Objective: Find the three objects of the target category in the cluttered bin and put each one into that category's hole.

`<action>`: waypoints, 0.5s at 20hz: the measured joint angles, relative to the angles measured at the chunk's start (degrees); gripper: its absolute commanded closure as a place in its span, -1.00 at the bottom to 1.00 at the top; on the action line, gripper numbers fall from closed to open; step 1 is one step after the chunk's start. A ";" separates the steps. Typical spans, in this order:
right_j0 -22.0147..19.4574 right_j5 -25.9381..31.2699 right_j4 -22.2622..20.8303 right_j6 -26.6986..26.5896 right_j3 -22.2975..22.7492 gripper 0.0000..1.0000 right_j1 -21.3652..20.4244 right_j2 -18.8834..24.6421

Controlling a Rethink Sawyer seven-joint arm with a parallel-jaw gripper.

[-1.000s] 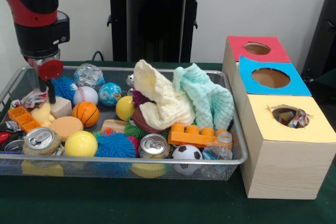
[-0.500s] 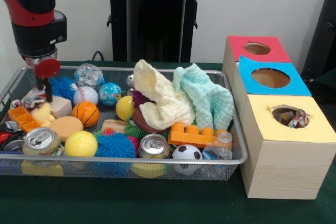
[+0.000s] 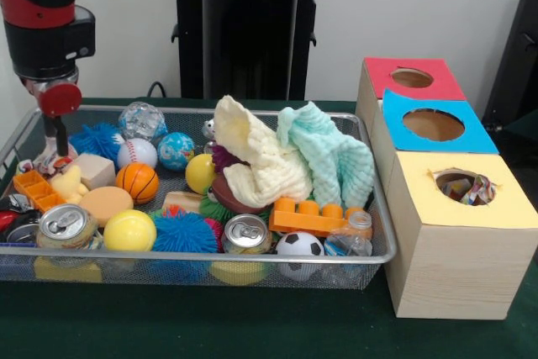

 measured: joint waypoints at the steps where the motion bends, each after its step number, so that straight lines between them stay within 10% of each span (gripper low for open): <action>1: 0.02 -0.12 0.04 0.00 0.01 -1.00 0.04 -0.14; 10: 1.30 -3.70 0.82 0.00 0.00 -1.00 2.23 -1.97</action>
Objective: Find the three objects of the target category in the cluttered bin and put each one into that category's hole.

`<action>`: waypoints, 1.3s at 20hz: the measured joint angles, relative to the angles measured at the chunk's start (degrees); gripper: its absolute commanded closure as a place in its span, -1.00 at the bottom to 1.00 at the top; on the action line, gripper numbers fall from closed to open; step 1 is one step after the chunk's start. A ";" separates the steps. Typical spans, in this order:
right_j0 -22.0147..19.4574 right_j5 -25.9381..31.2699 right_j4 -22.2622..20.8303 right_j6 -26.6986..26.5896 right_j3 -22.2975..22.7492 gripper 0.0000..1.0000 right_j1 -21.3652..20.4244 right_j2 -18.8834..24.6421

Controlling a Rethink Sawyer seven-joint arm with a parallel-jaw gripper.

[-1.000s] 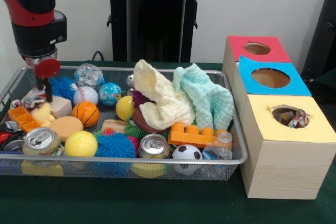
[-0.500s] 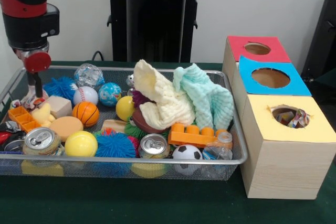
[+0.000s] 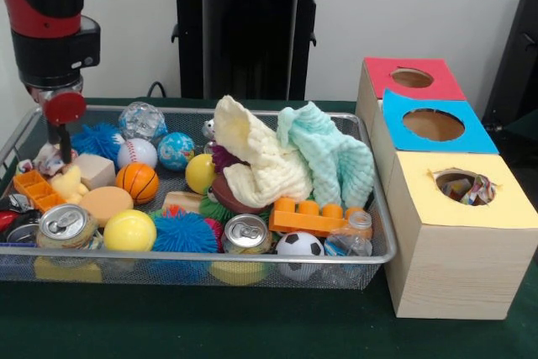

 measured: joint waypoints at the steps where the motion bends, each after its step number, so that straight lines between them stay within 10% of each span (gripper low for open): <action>1: 0.28 -0.64 0.41 0.00 -0.01 -1.00 0.68 -0.27; 22: 1.88 -2.10 3.81 0.00 -0.62 -1.00 1.57 -2.99; 23: 2.23 -2.27 3.83 0.00 -0.96 1.00 1.80 -3.30; 26: 2.40 -2.59 3.82 0.00 -1.27 1.00 2.05 -3.37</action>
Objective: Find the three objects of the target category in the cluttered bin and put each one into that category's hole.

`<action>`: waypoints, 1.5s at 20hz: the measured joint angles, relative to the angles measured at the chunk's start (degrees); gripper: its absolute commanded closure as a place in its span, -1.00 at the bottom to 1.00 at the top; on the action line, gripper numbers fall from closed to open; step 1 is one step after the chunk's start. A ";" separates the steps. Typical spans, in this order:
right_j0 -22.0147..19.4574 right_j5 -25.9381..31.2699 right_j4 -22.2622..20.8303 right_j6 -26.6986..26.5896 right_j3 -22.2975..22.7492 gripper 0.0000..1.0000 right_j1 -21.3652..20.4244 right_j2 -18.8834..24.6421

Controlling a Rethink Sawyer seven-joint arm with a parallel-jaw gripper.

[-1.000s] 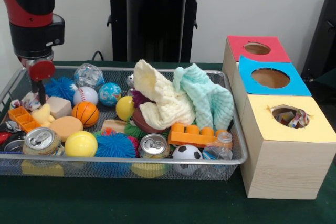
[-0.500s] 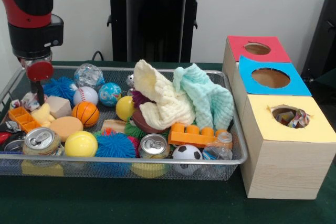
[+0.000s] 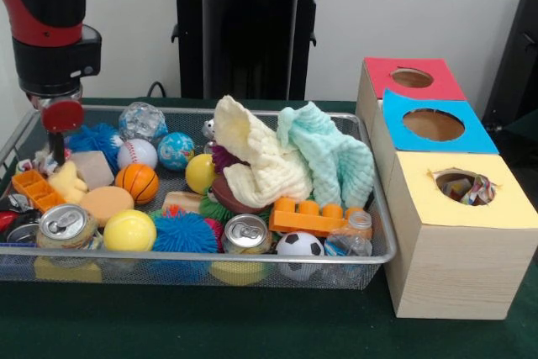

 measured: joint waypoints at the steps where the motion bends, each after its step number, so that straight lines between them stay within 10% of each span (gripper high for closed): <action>1: 0.17 -0.64 -0.01 0.00 -0.39 1.00 0.30 -0.09; 20: 2.12 -4.26 0.22 0.00 -0.45 1.00 3.18 -1.74; 30: 6.04 4.46 4.18 0.00 1.13 1.00 -6.28 -1.58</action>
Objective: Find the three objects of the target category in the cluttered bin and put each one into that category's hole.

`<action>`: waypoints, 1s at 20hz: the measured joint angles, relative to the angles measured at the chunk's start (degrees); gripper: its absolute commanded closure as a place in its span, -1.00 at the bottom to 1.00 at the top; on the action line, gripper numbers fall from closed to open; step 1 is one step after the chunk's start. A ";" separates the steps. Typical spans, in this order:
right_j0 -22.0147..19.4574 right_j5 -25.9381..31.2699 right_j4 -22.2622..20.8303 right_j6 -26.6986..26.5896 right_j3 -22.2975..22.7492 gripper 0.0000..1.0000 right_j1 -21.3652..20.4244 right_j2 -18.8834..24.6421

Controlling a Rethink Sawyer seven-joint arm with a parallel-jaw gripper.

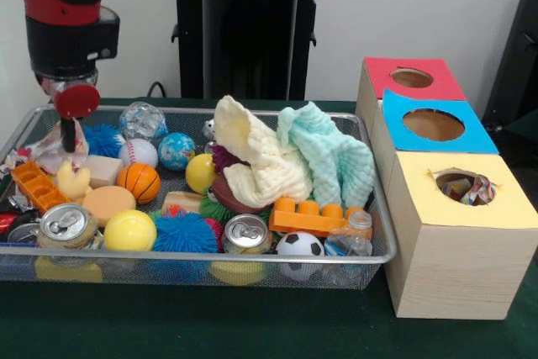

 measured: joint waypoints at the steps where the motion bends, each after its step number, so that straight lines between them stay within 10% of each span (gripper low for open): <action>1: 0.28 0.72 0.19 0.00 0.01 1.00 -0.75 0.01; 20: 8.48 19.63 5.33 0.00 -5.13 1.00 -16.74 0.05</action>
